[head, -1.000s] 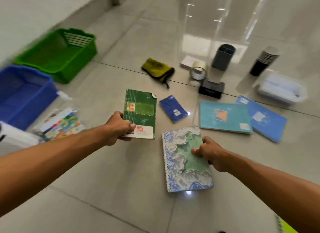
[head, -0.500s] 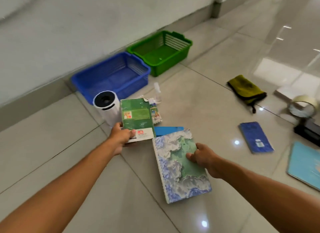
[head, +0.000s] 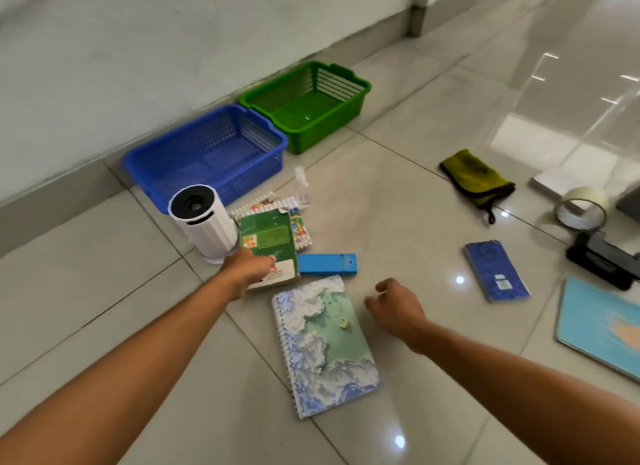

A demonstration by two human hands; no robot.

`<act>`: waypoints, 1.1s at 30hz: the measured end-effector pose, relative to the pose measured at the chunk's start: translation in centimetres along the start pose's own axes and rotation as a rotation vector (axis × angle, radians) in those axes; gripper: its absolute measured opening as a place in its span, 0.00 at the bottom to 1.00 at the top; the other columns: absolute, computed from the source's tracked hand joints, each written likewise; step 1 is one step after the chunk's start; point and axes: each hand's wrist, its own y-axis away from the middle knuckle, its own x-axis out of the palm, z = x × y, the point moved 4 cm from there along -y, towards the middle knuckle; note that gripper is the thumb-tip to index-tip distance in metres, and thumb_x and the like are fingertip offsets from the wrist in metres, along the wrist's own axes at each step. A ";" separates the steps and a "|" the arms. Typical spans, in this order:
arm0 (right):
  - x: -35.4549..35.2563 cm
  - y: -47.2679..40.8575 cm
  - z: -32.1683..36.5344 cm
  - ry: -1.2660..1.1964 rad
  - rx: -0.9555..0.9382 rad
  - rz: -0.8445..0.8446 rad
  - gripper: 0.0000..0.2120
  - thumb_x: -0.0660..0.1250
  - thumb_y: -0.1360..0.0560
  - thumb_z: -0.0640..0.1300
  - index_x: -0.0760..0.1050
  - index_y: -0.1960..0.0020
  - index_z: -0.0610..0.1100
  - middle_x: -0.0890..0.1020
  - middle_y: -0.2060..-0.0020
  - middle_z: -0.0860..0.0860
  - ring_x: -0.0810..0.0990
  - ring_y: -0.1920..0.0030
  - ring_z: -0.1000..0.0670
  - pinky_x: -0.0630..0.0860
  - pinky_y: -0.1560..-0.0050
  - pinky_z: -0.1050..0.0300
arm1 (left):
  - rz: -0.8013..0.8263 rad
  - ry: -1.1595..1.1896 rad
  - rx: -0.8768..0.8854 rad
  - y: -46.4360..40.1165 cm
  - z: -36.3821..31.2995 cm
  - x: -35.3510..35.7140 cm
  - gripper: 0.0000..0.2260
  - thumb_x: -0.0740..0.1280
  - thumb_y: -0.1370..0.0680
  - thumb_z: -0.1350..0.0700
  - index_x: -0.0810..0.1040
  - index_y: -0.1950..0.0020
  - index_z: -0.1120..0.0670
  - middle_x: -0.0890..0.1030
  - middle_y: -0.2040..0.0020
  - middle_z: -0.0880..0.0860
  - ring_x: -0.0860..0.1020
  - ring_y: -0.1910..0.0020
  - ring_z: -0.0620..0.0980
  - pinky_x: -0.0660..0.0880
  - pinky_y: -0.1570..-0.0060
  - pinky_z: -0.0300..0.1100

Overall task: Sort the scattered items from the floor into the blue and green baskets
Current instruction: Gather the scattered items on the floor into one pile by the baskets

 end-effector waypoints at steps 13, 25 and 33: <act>-15.5 6.7 -17.5 -0.076 0.197 -0.293 0.25 0.68 0.25 0.51 0.67 0.31 0.46 0.77 0.38 0.46 0.76 0.41 0.44 0.75 0.42 0.52 | 0.442 -0.875 0.547 13.8 -20.7 13.0 0.33 0.67 0.24 0.41 0.61 0.24 0.56 0.66 0.26 0.57 0.68 0.31 0.57 0.66 0.34 0.49; -16.0 22.3 -36.4 0.063 0.615 -0.303 0.35 0.72 0.29 0.56 0.63 0.27 0.47 0.69 0.31 0.43 0.69 0.32 0.42 0.70 0.35 0.49 | 0.502 -1.105 1.402 28.1 -20.9 38.4 0.41 0.67 0.27 0.36 0.53 0.22 0.52 0.56 0.23 0.59 0.60 0.26 0.60 0.61 0.31 0.54; -10.0 31.5 -44.2 -0.104 1.112 -0.192 0.72 0.75 0.49 0.75 0.31 0.23 0.54 0.43 0.24 0.39 0.44 0.23 0.38 0.57 0.28 0.35 | 0.466 -1.056 1.554 25.2 -23.3 43.2 0.48 0.71 0.32 0.34 0.51 0.22 0.52 0.55 0.23 0.63 0.59 0.26 0.62 0.59 0.30 0.55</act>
